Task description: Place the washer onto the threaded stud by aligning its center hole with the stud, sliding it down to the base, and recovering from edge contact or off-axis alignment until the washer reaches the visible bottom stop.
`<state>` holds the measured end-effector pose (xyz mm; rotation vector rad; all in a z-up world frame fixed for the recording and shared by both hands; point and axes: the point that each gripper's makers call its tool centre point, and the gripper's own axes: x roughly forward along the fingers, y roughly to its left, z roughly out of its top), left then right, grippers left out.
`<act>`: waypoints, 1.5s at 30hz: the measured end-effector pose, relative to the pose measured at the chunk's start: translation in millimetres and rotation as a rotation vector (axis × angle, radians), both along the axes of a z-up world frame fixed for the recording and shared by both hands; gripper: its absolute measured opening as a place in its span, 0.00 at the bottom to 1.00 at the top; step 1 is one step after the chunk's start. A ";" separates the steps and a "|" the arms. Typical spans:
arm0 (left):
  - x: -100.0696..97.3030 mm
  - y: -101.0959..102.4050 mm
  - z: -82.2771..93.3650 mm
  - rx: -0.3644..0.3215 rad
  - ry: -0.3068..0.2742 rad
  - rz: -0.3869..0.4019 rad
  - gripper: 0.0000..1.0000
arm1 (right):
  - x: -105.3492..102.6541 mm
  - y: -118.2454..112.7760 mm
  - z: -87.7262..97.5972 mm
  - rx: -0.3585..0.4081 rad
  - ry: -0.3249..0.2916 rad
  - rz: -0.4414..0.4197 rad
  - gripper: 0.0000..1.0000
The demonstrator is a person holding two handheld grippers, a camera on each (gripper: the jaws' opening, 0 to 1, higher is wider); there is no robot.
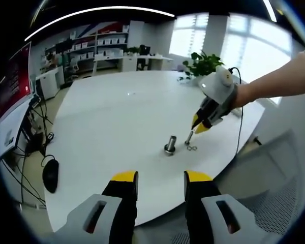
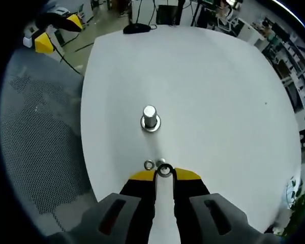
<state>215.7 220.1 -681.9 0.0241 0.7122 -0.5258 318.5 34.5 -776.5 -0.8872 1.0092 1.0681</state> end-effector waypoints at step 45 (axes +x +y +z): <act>-2.1 2.0 -7.5 0.021 0.034 0.000 0.34 | 5.8 -14.5 -56.8 -0.114 0.067 -0.008 0.15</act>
